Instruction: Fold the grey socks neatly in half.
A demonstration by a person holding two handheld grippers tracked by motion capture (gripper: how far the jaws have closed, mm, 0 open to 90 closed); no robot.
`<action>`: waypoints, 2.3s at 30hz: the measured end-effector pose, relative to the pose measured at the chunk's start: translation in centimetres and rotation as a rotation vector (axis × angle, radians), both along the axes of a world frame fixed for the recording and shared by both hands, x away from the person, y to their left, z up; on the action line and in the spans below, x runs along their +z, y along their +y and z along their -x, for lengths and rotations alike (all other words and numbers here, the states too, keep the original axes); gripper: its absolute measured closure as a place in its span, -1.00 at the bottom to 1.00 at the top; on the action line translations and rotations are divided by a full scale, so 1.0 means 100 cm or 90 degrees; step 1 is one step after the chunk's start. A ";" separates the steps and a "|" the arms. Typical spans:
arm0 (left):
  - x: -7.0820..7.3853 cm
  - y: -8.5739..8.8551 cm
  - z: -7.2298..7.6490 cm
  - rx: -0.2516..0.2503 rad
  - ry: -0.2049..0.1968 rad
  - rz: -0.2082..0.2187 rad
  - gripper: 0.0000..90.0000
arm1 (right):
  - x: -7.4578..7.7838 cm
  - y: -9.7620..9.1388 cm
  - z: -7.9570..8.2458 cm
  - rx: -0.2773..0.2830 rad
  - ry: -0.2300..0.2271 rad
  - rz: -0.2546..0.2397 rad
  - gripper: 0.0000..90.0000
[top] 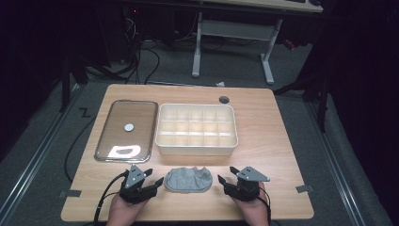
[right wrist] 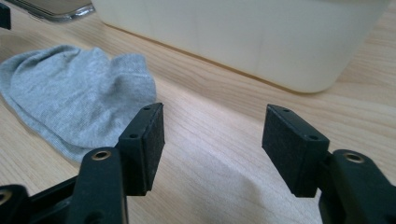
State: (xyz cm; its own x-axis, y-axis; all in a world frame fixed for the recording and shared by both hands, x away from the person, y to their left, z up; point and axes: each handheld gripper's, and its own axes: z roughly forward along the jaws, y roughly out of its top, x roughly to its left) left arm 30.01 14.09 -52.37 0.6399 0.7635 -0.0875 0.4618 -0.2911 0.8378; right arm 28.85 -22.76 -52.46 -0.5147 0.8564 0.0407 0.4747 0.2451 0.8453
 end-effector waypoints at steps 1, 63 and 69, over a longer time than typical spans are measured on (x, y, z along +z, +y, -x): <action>0.000 0.000 0.000 0.000 0.000 0.000 -0.04 | 0.001 0.000 0.000 0.004 0.002 -0.002 -0.14; -0.003 -0.049 0.015 -0.085 0.013 -0.114 0.66 | 0.002 0.050 -0.002 0.069 0.107 0.002 0.90; 0.018 -0.068 0.007 -0.105 0.001 -0.052 0.61 | 0.000 0.049 -0.003 0.076 0.119 -0.002 0.90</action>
